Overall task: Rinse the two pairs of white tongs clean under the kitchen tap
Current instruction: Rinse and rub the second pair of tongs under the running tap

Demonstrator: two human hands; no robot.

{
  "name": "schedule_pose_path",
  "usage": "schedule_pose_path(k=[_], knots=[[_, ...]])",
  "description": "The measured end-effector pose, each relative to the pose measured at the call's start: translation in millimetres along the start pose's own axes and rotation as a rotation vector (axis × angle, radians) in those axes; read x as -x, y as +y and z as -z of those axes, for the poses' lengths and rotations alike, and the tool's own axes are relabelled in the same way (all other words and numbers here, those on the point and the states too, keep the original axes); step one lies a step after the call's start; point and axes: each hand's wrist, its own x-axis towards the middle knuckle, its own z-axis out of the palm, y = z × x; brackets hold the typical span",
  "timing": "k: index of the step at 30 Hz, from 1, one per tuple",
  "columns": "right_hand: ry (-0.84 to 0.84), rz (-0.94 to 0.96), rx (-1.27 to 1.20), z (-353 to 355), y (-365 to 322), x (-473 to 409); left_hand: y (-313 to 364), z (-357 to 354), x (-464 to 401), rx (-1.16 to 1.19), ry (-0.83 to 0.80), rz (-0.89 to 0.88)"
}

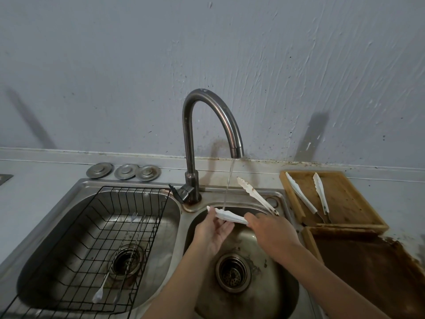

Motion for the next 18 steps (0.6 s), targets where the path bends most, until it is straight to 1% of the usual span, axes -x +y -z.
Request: schedule_pose_path(k=[1, 4, 7, 9, 13, 16, 18], knots=[[0.0, -0.009, 0.002, -1.7, 0.4, -0.3, -2.7, -1.4, 1.2, -0.025, -0.015, 0.002], [-0.011, 0.0, 0.008, -5.4, 0.8, 0.6, -17.2, -7.3, 4.6, -0.193, -0.058, 0.035], [0.014, 0.006, -0.016, -8.5, 5.5, 1.9, -19.0, -7.7, 6.9, -0.273, -0.053, 0.018], [0.051, 0.005, -0.035, -9.4, 11.9, 3.9, -13.0, -3.3, 4.8, -0.294, -0.045, -0.04], [0.085, 0.027, -0.088, -12.5, 16.0, 5.2, 1.3, 3.0, 3.8, -0.215, 0.012, -0.106], [0.127, -0.033, -0.275, -14.1, 20.2, 4.4, 7.9, 4.4, 6.3, -0.252, 0.003, -0.153], [0.142, -0.063, -0.41, -14.8, 26.3, 4.6, 14.0, 3.8, 10.8, -0.327, 0.009, -0.174]])
